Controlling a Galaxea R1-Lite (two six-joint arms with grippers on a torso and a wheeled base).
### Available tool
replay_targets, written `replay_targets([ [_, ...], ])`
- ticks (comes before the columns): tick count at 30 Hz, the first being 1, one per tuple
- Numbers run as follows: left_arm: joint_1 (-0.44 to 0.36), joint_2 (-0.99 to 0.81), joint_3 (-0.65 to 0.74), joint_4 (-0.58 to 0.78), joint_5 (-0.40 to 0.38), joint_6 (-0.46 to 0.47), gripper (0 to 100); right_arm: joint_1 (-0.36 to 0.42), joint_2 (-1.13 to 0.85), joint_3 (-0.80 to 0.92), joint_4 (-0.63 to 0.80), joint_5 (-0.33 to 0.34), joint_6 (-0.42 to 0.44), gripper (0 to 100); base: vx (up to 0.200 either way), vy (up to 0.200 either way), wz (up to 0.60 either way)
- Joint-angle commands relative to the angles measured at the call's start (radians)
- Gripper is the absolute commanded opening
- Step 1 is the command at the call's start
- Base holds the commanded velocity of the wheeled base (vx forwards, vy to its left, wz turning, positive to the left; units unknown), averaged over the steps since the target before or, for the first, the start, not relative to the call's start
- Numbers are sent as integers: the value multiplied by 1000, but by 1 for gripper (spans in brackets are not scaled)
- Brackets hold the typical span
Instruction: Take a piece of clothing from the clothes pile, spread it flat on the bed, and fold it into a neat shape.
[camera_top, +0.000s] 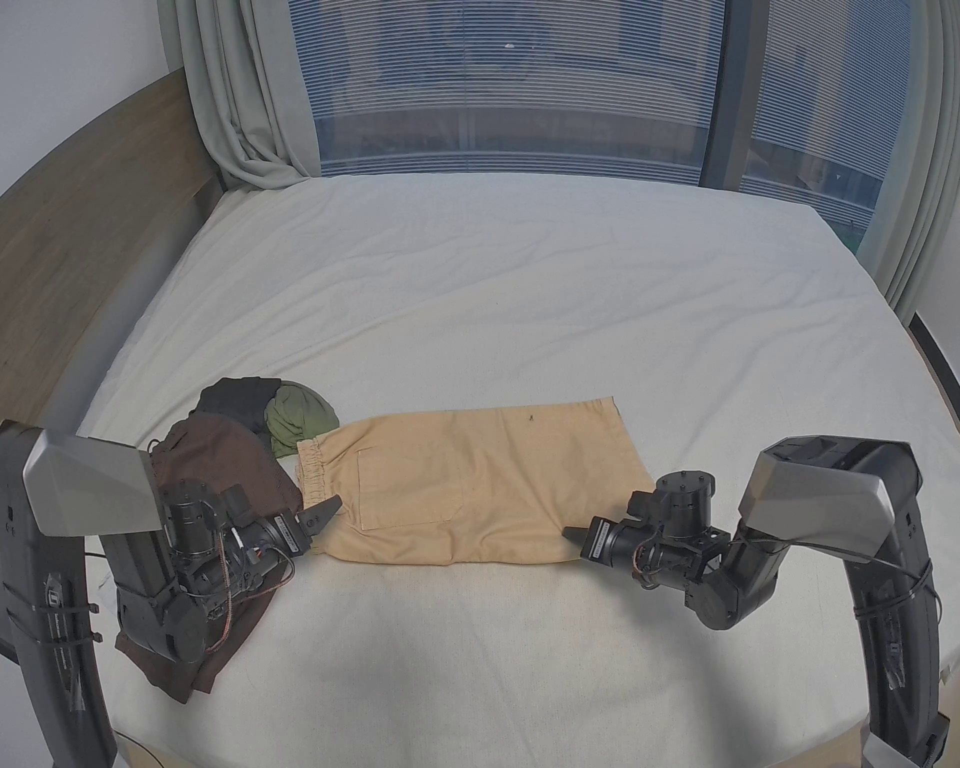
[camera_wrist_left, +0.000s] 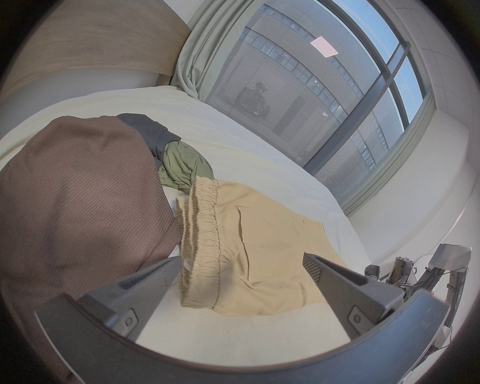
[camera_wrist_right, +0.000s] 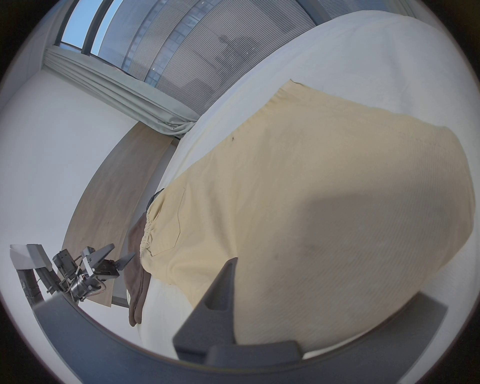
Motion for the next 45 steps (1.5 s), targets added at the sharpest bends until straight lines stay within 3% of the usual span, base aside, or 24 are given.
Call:
replay_targets([
  [1, -3, 8, 10, -1, 1, 3, 100, -7, -110, 116, -21, 0, -6, 0, 0, 0, 0],
  [7, -9, 4, 13, -1, -5, -3, 100, -43, -159, 274, -35, 0, -101, 0, 0, 0, 0],
  [23, -11, 4, 27, -2, -45, 6, 100, -75, -193, 435, -36, 2, -169, 0, 0, 0, 0],
  [29, -6, -1, 38, -2, -131, 23, 100, -75, -193, 436, -36, 2, -170, 0, 0, 0, 0],
  [30, -1, 1, 38, -2, -152, 28, 100, -73, -193, 436, -36, 2, -169, 100, 0, 0, 0],
  [37, -3, 11, 62, -2, -245, 72, 100, -67, -216, 493, -41, 5, -175, 100, 0, 0, 0],
  [45, -7, 34, 61, -2, -246, 78, 100, -29, -268, 584, -33, 48, -207, 100, 0, 0, 0],
])
